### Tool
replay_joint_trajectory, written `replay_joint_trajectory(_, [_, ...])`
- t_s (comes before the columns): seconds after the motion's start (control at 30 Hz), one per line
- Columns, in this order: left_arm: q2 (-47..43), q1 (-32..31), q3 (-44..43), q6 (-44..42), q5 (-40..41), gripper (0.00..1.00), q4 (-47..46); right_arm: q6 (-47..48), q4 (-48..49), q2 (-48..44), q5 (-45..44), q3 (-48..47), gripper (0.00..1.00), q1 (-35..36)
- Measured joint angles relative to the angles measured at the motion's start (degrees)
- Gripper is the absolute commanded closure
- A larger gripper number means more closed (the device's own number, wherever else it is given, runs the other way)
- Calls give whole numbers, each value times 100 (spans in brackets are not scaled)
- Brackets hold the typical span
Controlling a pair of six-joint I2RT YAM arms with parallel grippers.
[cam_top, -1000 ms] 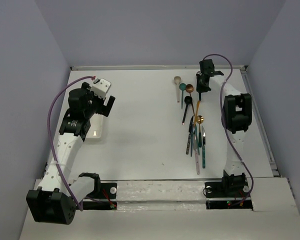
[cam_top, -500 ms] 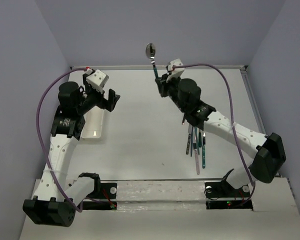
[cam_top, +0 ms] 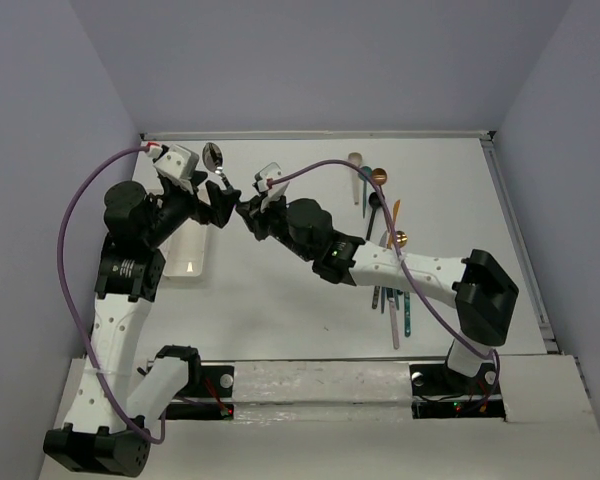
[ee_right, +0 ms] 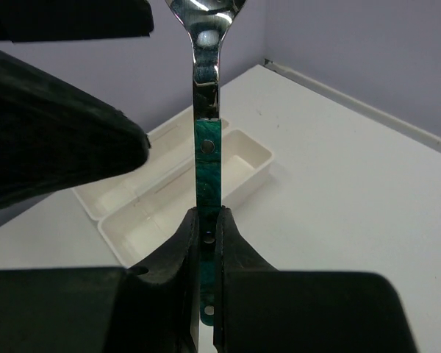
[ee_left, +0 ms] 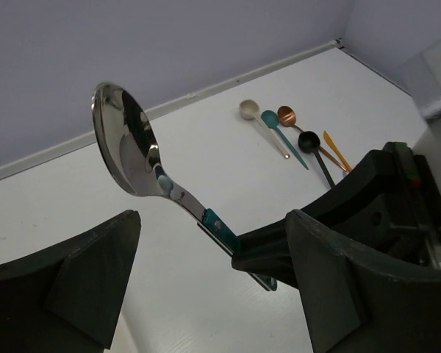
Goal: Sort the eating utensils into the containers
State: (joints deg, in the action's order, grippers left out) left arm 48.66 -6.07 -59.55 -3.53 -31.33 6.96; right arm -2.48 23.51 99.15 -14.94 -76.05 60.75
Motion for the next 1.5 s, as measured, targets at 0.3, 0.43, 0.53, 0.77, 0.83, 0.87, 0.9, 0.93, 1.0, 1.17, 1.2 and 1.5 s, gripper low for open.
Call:
replay_joint_trajectory(0.3, [142,2,85,328,654,21,-4,-210,308,0,46,-140,100,9])
replay_joint_trajectory(0.43, [107,0,271,433,632,28,-188,-245,315,0,166,-149,100,17])
replay_joint_trajectory(0.53, [92,0,374,490,603,30,-280,-267,361,0,251,-149,100,26])
replay_joint_trajectory(0.77, [210,2,382,597,516,55,-498,-334,424,0,330,-149,100,46])
replay_joint_trajectory(0.83, [289,2,382,656,481,63,-549,-337,422,0,350,-149,100,46])
replay_joint_trajectory(0.87, [321,-2,385,671,426,75,-570,-339,420,9,363,-149,100,46])
replay_joint_trajectory(0.9, [337,-22,385,693,372,83,-599,-339,422,13,374,-149,100,46])
replay_joint_trajectory(0.93, [365,-42,385,734,306,90,-612,-350,426,33,402,-149,100,46])
replay_joint_trajectory(1.0, [409,-66,385,852,190,100,-658,-380,435,66,409,-149,100,44])
replay_joint_trajectory(1.17, [466,-35,385,804,129,100,-662,-378,431,109,319,-149,50,35])
replay_joint_trajectory(1.2, [472,-22,385,750,111,100,-629,-409,422,118,278,-151,38,35])
replay_joint_trajectory(1.5, [1582,2426,-319,-1082,577,100,101,-297,-227,-236,-372,439,10,44])
